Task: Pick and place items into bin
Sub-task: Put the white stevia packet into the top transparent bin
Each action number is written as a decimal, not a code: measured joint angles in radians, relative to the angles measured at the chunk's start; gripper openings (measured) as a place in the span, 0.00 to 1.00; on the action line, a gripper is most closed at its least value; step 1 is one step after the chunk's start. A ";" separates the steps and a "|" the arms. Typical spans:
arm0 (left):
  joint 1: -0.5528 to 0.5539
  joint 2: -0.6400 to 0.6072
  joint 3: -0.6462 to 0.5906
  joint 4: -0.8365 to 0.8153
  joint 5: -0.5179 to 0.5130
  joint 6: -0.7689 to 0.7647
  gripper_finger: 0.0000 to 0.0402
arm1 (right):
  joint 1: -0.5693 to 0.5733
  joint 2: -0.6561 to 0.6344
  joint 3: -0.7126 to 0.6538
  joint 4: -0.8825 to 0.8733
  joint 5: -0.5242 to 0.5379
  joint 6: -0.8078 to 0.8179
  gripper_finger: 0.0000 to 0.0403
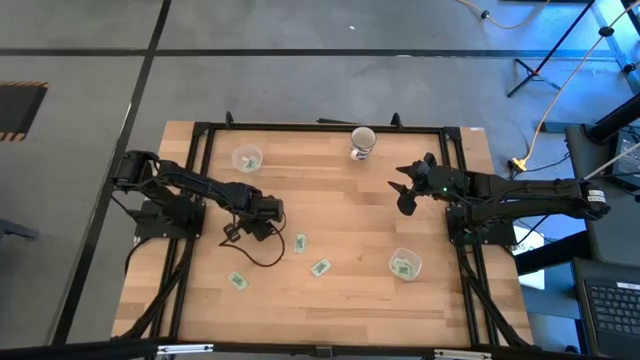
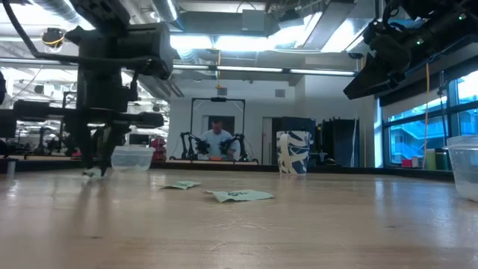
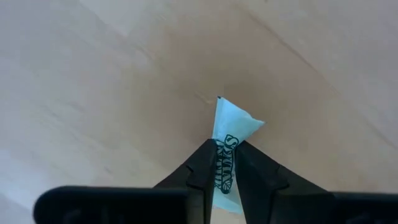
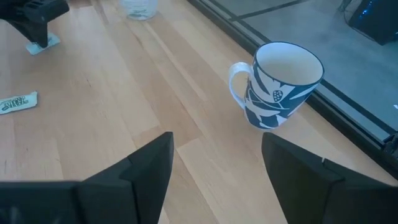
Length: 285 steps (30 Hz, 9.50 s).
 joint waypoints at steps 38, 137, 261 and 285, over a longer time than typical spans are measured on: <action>0.670 -0.334 0.118 -0.048 -0.143 -0.328 0.12 | 0.000 0.000 0.000 -0.043 0.000 -0.004 0.61; -0.070 0.177 0.119 0.582 0.137 -0.195 0.44 | 0.000 0.000 0.000 -0.053 0.000 0.106 0.61; 0.756 -0.315 -0.030 0.182 -0.182 -0.734 0.07 | 0.001 0.000 0.000 -0.106 -0.011 0.076 0.61; 0.780 -0.230 -0.044 0.176 -0.219 -0.741 0.25 | 0.001 0.000 0.000 -0.113 -0.011 0.074 0.61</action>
